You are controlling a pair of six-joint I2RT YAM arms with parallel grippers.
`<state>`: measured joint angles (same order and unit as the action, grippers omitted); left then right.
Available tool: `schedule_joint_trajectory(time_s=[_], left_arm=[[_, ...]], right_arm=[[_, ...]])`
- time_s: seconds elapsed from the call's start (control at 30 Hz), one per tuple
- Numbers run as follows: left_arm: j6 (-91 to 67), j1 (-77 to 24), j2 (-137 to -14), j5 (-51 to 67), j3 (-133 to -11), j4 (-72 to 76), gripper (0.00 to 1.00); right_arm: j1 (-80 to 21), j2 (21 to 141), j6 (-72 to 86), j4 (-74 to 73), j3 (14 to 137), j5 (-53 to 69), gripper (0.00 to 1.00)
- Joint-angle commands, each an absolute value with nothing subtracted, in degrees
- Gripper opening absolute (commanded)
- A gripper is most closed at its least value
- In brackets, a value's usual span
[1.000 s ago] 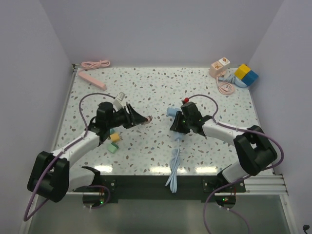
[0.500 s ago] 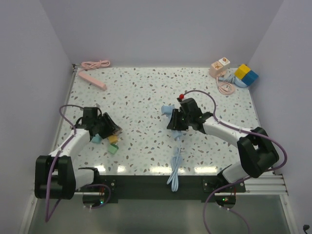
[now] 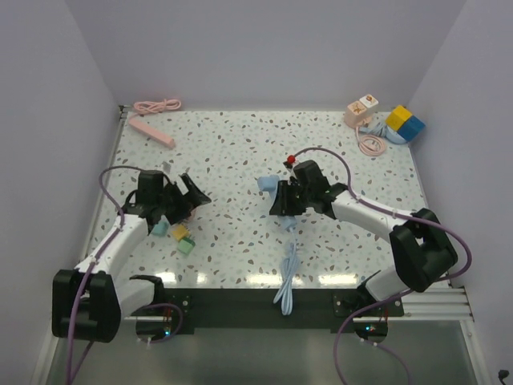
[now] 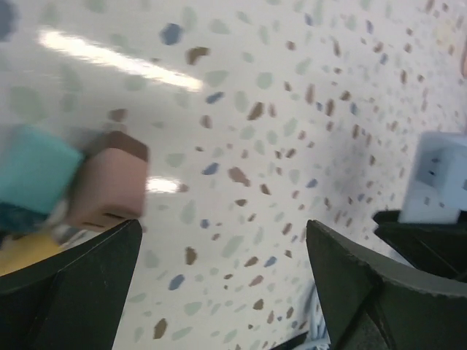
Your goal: Pull the plug off the socket
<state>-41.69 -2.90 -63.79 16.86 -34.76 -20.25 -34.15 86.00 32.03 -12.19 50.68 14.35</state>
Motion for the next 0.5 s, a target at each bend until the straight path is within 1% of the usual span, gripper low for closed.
schedule_joint_trajectory(time_s=[0.0, 0.03, 0.17, 0.37, 0.47], left_arm=[[-47.4, -9.4, -64.9, 27.2, -39.6, -6.4, 1.0], [-48.2, -12.4, -66.1, 27.2, -40.5, -4.8, 1.0], [-53.3, -16.9, -72.2, 27.2, -45.4, 2.8, 1.0], [-57.0, -21.9, -78.5, 25.9, -50.4, 3.7, 1.0], [-58.4, -23.9, -80.7, 25.8, -50.4, 5.4, 1.0]], right_arm=[[-35.6, 86.6, 30.8, -10.7, 54.0, 17.1, 0.0], [-36.0, 86.7, 30.7, -11.0, 54.1, 17.1, 0.0], [-37.4, 87.3, 30.8, -11.2, 54.7, 15.8, 0.0], [-38.4, 87.4, 31.6, -10.5, 54.5, 14.4, 0.0], [-38.8, 87.4, 31.9, -9.8, 54.4, 14.1, 0.0]])
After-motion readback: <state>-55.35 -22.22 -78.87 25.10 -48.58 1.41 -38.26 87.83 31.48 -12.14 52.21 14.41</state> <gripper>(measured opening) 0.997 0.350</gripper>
